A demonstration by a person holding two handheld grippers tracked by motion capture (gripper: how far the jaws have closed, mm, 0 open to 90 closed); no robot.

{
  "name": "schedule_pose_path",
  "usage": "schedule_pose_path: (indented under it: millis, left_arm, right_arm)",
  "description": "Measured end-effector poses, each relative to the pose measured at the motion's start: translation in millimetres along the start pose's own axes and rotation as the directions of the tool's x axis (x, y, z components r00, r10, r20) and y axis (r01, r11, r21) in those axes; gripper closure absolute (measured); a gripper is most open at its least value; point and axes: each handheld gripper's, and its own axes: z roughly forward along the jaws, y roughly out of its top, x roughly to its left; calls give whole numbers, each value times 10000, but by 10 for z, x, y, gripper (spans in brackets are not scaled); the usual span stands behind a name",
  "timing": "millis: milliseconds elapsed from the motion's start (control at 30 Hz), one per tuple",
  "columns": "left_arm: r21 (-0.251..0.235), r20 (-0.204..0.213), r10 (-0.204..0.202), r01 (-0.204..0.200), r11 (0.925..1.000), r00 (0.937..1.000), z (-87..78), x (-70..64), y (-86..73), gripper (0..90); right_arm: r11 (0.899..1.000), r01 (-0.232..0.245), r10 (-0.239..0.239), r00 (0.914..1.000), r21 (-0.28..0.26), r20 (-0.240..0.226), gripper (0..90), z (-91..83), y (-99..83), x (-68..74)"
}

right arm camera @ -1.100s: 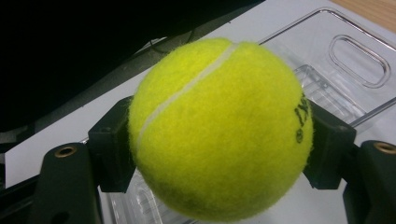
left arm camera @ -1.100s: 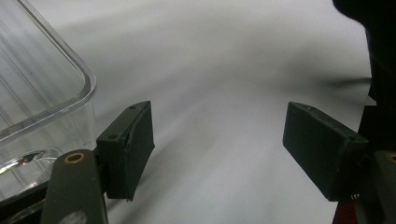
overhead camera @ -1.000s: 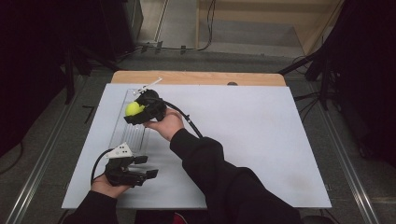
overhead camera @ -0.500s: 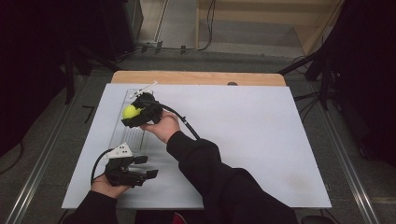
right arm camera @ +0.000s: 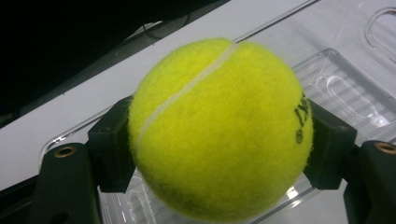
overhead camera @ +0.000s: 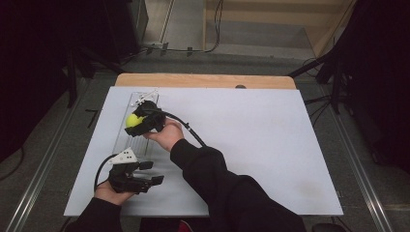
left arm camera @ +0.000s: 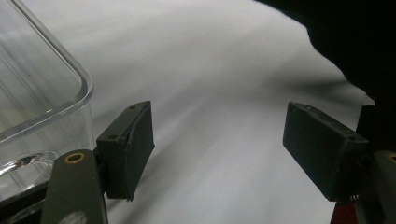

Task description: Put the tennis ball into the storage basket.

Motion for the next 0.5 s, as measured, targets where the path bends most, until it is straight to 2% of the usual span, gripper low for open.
schedule_pose_path:
  millis: [33, 500]
  left_arm:
    - [3, 2, -4, 4, 10000, 10000, 0, 0, 0, 253]
    - [25, -22, 32, -32, 10000, 10000, -3, -4, -1, 253]
  right_arm:
    - [10000, 92, -92, 10000, 37, 36, 237, 10, -6, 0]
    - [9996, -197, 195, 9998, 182, 92, 235, 101, -37, -7]
